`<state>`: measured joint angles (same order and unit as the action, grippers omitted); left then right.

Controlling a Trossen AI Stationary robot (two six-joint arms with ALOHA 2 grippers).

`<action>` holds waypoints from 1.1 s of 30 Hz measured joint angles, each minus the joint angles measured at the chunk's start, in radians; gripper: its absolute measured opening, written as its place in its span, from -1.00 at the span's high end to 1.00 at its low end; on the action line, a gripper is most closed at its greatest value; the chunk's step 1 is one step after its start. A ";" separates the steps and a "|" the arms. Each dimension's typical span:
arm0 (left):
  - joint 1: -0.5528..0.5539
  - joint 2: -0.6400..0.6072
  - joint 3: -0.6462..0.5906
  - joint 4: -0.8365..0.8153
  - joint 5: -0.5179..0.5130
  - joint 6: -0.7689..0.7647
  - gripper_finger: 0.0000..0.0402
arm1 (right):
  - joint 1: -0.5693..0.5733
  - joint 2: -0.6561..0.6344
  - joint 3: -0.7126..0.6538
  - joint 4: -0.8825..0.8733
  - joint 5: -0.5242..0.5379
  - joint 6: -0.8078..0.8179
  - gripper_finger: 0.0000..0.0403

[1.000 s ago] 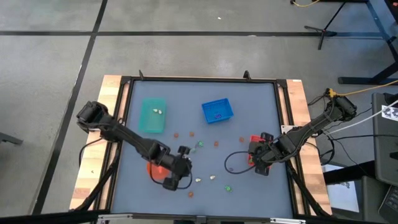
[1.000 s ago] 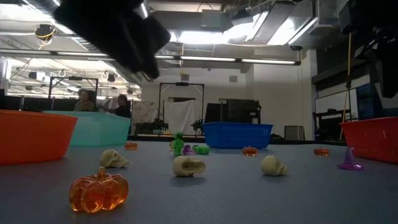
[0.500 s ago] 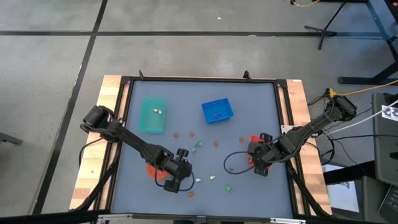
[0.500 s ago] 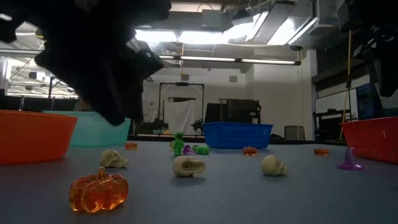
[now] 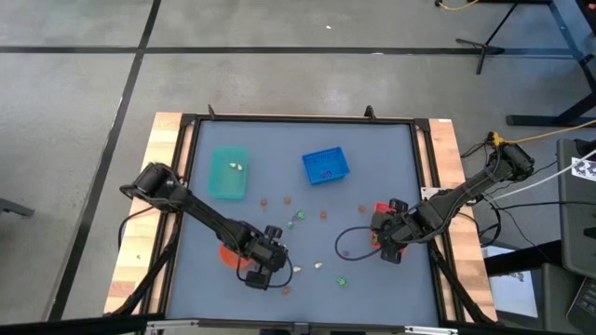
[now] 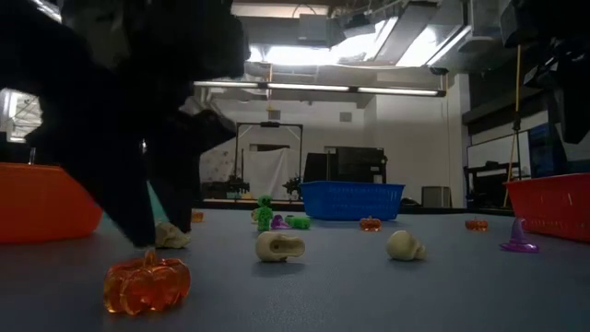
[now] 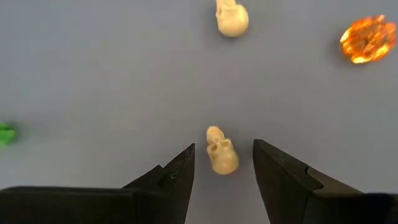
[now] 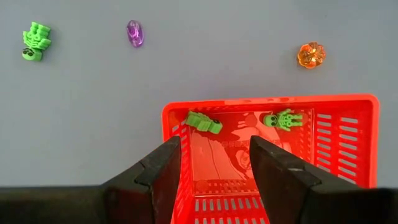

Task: Sort Halloween decoration
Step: Put the white skull toy into the green bin

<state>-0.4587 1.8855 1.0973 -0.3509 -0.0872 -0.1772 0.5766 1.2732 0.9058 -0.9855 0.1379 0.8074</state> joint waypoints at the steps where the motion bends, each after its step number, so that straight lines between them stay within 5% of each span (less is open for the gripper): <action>1: 0.000 0.006 0.000 0.003 0.002 -0.001 0.27 | 0.000 0.000 0.000 0.000 0.000 0.000 0.06; 12: 0.003 0.007 0.000 0.000 0.005 -0.031 0.30 | 0.000 0.000 0.000 0.000 0.005 0.000 0.06; 33: 0.005 0.007 0.000 0.000 0.004 -0.031 0.80 | 0.000 0.000 0.000 0.000 0.008 0.000 0.06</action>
<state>-0.4541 1.8923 1.0977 -0.3504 -0.0831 -0.2081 0.5766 1.2732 0.9058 -0.9855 0.1457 0.8070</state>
